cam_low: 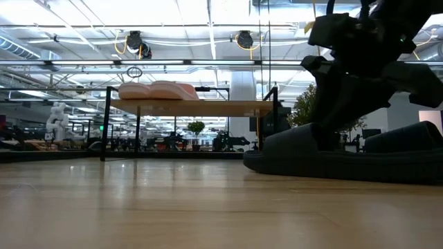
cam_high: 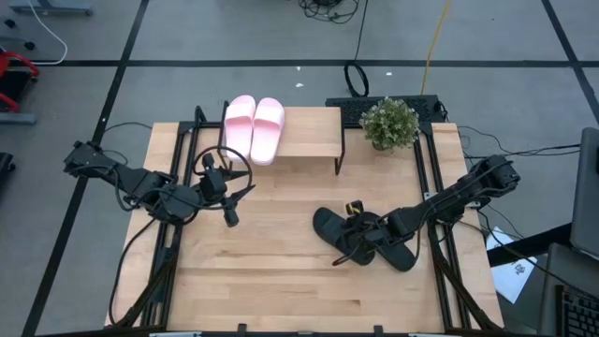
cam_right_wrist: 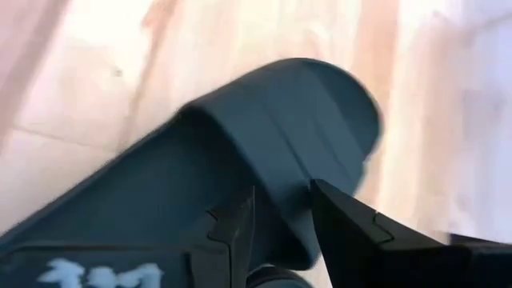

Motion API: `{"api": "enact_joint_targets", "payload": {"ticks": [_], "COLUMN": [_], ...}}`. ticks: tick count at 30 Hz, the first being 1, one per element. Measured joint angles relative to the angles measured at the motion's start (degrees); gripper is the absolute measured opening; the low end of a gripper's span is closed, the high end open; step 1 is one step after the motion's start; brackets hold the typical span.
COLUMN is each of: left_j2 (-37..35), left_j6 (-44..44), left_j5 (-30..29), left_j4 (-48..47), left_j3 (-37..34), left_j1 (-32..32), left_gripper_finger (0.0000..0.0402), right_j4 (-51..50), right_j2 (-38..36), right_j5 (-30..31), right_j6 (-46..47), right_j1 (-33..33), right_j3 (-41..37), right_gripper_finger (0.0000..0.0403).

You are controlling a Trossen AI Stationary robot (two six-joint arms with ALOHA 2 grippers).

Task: Pick and place slides into the shelf
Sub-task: Put the left black slide on the shelf

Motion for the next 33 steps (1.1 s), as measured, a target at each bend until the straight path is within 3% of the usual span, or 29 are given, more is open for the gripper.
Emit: {"api": "enact_joint_targets", "payload": {"ticks": [12, 21, 24, 33], "left_j2": [0.00, -0.02, -0.02, -0.06], "left_j6": [0.24, 0.19, 0.19, 0.19], "left_j5": [-0.02, 0.00, 0.00, -0.06], "left_j4": [0.04, 0.01, -0.01, 0.05], "left_j3": [0.00, 0.00, 0.00, 0.00], "left_j1": [0.00, 0.00, 0.00, 0.00], "left_gripper_finger": [0.0175, 0.0175, 0.0175, 0.0175], "right_j4": [0.76, 4.77, 4.39, -4.19], "right_j2": [1.92, 5.90, 5.26, 2.34], "right_j5": [3.10, 3.22, 3.81, 10.16], "right_j6": [1.45, 4.65, 5.81, 4.23], "right_j1": [-0.98, -0.99, -0.75, -0.62], "right_j3": [0.00, 0.04, 0.53, 10.75], "right_gripper_finger": [0.0108, 0.0015, 0.0008, 0.0002]}}
